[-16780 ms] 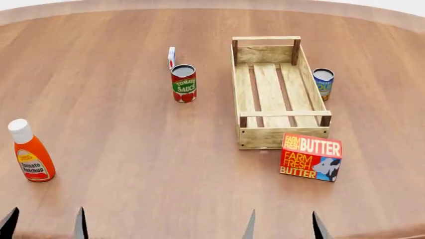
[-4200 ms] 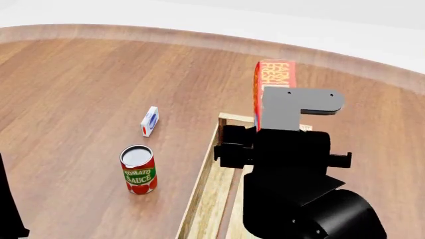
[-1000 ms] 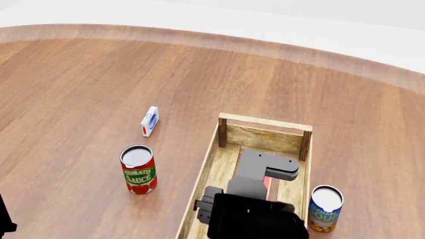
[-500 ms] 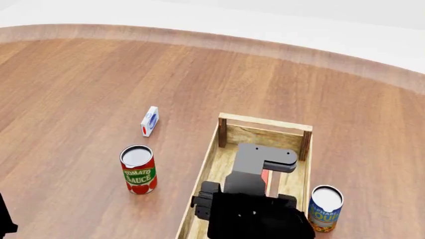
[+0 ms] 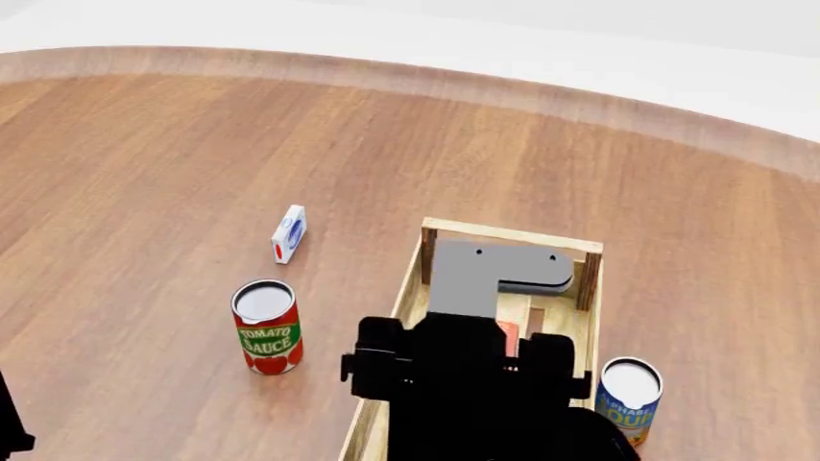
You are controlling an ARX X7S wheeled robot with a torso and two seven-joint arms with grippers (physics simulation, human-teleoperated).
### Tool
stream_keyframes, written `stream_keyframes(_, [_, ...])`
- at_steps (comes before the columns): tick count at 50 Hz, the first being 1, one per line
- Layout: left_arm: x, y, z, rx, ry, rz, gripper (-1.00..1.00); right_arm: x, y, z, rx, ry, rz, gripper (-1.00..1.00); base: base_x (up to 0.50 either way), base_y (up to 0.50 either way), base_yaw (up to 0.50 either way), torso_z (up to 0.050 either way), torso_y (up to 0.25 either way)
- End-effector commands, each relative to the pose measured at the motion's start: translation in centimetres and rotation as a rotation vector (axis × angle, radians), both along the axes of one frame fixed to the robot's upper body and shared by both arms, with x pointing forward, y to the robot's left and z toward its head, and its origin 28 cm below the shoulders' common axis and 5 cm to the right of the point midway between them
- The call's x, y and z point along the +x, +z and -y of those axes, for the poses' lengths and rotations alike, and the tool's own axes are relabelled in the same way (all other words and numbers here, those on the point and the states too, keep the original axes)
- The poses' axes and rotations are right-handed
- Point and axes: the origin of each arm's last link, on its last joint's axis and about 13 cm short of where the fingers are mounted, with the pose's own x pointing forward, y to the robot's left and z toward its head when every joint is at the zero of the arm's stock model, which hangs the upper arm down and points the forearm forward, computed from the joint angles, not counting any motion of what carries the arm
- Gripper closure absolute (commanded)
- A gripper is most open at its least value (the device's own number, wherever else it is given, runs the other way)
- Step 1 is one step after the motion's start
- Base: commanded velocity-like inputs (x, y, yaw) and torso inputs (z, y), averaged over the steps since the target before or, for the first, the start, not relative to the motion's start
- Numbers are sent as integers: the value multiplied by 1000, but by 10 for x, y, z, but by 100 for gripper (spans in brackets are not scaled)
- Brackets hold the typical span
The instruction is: Pick up the butter and put it in the tray.
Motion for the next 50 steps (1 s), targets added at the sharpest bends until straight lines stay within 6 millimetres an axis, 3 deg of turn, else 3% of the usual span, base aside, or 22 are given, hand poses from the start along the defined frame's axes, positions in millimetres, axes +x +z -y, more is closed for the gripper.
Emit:
stream_keyframes(1, [-1, 1, 1, 1, -3, 2, -100, -36, 14, 4, -12, 49, 209, -100, 0, 0, 0, 0, 0])
stream_keyframes(11, [-1, 0, 1, 4, -5, -2, -100, -63, 1, 11, -110, 74, 354, -100, 0, 0, 0, 0, 0])
stream_keyframes(13, [-1, -1, 2, 4, -5, -3, -100, -71, -1, 12, -104, 156, 436, -100, 0, 0, 0, 0, 0])
stream_keyframes(20, [0, -2, 2, 7, -7, -6, -100, -91, -19, 19, -315, 110, 506, -100, 0, 0, 0, 0, 0])
stream_keyframes(35, [1, -7, 6, 21, -17, -19, -100, -128, -41, 26, -343, 63, 650, -100, 0, 0, 0, 0, 0])
stream_keyframes(50, [2, -12, 8, 33, -25, -30, -100, -149, -53, 22, -300, 57, 785, -100, 0, 0, 0, 0, 0])
